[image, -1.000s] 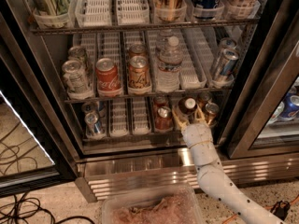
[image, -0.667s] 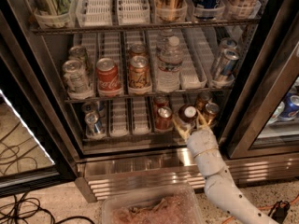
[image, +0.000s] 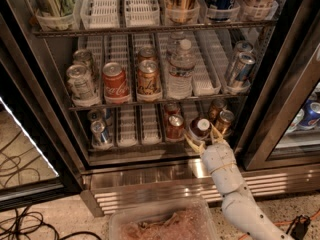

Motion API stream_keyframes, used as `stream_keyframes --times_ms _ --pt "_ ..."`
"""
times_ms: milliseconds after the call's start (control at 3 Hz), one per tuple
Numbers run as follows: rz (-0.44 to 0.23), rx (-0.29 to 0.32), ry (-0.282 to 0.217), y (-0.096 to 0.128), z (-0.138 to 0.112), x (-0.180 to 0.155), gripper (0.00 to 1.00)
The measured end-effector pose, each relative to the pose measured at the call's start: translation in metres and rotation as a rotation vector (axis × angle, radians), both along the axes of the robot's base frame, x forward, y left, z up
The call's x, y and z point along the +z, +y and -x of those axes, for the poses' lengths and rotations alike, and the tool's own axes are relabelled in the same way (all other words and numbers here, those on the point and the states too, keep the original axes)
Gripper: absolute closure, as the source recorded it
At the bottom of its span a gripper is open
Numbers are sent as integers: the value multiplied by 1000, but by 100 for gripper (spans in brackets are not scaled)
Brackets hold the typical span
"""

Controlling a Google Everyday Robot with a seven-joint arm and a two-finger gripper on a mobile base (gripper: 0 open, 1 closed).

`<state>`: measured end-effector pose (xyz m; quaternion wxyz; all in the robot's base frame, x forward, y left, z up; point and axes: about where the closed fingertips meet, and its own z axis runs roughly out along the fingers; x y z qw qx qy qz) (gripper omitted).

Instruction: Pick blue plastic bottle from bottom shelf of fridge

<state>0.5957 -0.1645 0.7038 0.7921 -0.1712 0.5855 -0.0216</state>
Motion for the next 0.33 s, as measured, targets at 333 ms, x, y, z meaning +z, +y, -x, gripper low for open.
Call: stream_keyframes --times_ms 333 --pt "-8 12 8 2 5 2 100"
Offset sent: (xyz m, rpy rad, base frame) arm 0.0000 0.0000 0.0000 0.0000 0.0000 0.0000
